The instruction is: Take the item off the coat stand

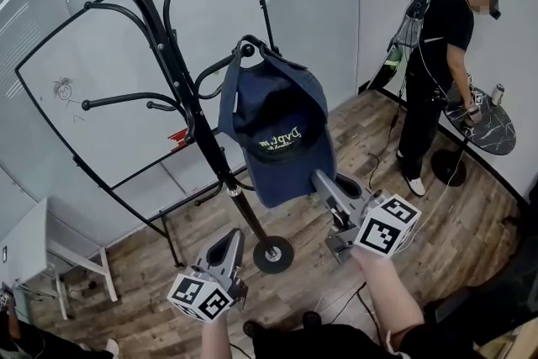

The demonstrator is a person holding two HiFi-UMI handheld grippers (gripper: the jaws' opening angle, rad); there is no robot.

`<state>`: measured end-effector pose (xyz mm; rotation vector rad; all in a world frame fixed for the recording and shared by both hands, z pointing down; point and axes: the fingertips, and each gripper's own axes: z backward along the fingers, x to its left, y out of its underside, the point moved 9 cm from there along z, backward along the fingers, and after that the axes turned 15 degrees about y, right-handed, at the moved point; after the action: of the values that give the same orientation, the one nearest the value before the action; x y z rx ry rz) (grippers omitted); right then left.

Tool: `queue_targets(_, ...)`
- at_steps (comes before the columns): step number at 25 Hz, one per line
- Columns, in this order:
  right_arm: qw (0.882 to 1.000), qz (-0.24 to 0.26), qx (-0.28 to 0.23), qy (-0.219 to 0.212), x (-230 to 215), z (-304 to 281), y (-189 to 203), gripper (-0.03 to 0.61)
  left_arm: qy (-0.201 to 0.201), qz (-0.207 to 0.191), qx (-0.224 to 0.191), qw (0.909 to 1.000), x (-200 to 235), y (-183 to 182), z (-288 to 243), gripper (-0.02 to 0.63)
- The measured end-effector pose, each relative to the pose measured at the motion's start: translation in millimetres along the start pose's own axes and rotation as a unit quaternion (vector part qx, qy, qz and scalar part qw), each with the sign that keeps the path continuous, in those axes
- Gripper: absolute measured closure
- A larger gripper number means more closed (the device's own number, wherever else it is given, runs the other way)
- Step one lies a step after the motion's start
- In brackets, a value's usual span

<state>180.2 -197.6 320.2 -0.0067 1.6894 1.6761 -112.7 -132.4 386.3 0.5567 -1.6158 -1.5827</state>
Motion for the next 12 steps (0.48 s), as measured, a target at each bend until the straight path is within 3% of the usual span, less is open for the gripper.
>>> queue_targets(12, 1.000, -0.008, 0.021, -0.002, -4, -7, -1, 0.534, 0.018, -0.012, -0.001, 0.9998, -20, -4, -14, 0.600)
